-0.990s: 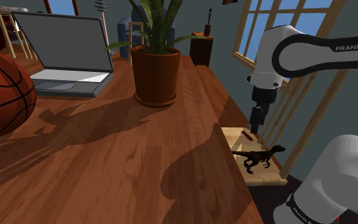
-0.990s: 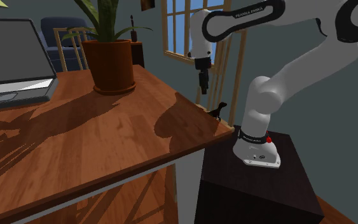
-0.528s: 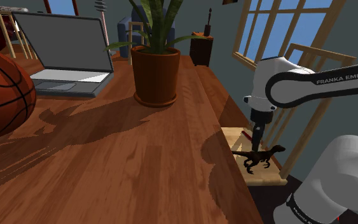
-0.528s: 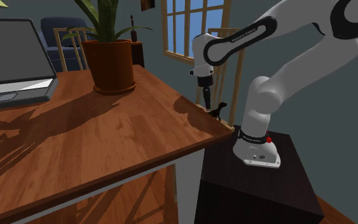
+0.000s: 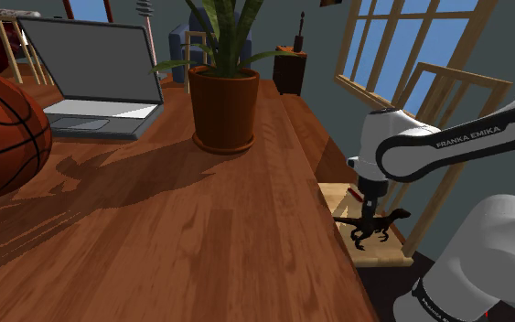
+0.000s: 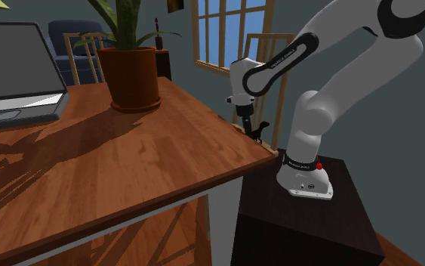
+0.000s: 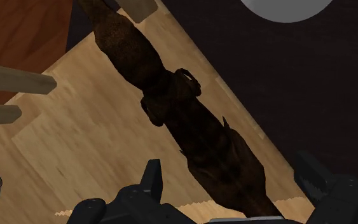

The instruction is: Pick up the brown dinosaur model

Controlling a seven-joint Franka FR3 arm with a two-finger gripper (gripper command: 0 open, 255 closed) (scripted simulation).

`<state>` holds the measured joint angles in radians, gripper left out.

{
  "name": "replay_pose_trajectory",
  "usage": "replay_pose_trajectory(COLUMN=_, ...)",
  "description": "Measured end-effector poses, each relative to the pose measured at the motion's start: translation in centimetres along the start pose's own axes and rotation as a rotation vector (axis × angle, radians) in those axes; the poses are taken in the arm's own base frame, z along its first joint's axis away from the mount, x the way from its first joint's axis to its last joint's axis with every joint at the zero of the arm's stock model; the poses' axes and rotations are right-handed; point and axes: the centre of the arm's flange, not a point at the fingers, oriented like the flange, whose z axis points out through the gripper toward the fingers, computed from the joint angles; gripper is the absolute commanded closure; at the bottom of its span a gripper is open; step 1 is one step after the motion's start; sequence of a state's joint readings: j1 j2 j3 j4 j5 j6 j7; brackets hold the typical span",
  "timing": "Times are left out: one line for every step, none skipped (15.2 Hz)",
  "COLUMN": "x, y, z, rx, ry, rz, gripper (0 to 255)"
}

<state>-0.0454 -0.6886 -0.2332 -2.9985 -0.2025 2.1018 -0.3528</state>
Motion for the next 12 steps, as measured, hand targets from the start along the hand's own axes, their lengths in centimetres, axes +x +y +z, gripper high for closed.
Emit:
replay_pose_trajectory(x=0.15, y=0.02, z=0.58, rx=0.0, ry=0.0, rz=0.0, gripper=0)
replay_pose_trajectory(x=0.25, y=0.08, z=0.96, rx=0.0, ry=0.0, rz=0.0, gripper=0)
replay_pose_trajectory(x=0.31, y=0.08, z=1.14, rx=0.0, ry=0.0, rz=0.0, gripper=0)
replay_pose_trajectory(x=0.34, y=0.07, z=1.21, rx=0.0, ry=0.0, rz=0.0, gripper=255)
replay_pose_trajectory(x=0.36, y=0.06, z=1.24, rx=0.0, ry=0.001, rz=0.0, gripper=255)
replay_pose_trajectory(x=0.37, y=0.07, z=1.25, rx=-0.001, ry=0.001, rz=0.0, gripper=255)
replay_pose_trajectory(x=0.38, y=0.07, z=1.24, rx=-0.001, ry=0.001, rz=0.0, gripper=255)
replay_pose_trajectory(x=0.38, y=0.08, z=1.24, rx=-0.001, ry=0.002, rz=0.0, gripper=255)
replay_pose_trajectory(x=0.38, y=0.07, z=1.23, rx=-0.001, ry=0.002, rz=0.0, gripper=255)
replay_pose_trajectory(x=0.38, y=0.07, z=1.23, rx=-0.001, ry=0.002, rz=0.0, gripper=255)
replay_pose_trajectory(x=0.38, y=0.07, z=1.22, rx=-0.001, ry=0.002, rz=0.0, gripper=255)
replay_pose_trajectory(x=0.38, y=0.07, z=1.22, rx=-0.001, ry=0.002, rz=0.0, gripper=255)
